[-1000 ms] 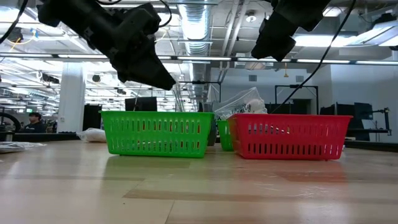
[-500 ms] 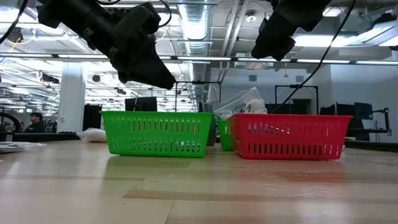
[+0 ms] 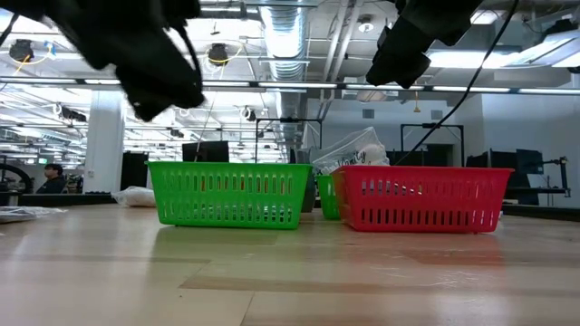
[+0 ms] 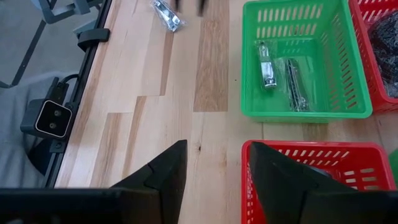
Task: Pick & Place Travel size toiletries
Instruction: Put the silver nail cutter into the left green basket
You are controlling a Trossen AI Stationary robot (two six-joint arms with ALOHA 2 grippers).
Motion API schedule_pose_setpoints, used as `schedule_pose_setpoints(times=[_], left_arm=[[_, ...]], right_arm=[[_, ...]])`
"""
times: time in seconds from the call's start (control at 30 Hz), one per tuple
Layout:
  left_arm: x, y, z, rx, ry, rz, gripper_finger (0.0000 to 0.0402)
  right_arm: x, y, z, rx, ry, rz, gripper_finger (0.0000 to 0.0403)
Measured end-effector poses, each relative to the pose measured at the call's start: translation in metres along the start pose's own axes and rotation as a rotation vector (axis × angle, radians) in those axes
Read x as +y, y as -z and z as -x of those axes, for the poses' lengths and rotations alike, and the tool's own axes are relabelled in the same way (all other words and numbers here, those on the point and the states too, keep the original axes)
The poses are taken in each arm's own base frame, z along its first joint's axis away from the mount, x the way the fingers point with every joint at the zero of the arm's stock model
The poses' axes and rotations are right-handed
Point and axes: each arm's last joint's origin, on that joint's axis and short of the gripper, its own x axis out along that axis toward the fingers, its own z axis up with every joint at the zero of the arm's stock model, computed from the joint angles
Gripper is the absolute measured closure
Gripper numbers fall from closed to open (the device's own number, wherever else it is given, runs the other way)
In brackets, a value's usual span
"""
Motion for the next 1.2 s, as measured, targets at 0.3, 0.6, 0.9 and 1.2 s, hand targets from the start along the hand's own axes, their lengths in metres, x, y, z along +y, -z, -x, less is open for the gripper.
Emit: schedule_pose_setpoints(times=[0.3, 0.6, 0.9, 1.2], left_arm=[[-0.036, 0.026, 0.014, 0.070, 0.117, 0.118, 0.0312], [-0.055, 0.044, 0.025, 0.157, 0.179, 0.331, 0.0312], [-0.053, 0.056, 0.028, 0.315, 0.120, 0.555, 0.0312], [-0.040, 0.068, 0.030, 0.409, -0.056, 0.621, 0.0312]], right_arm=[[0.000, 0.000, 0.000, 0.000, 0.000, 0.000, 0.0239], [0.000, 0.000, 0.000, 0.000, 0.000, 0.004, 0.0240], [0.000, 0.000, 0.000, 0.001, 0.001, 0.032, 0.0239], [0.000, 0.000, 0.000, 0.001, 0.001, 0.036, 0.0239]])
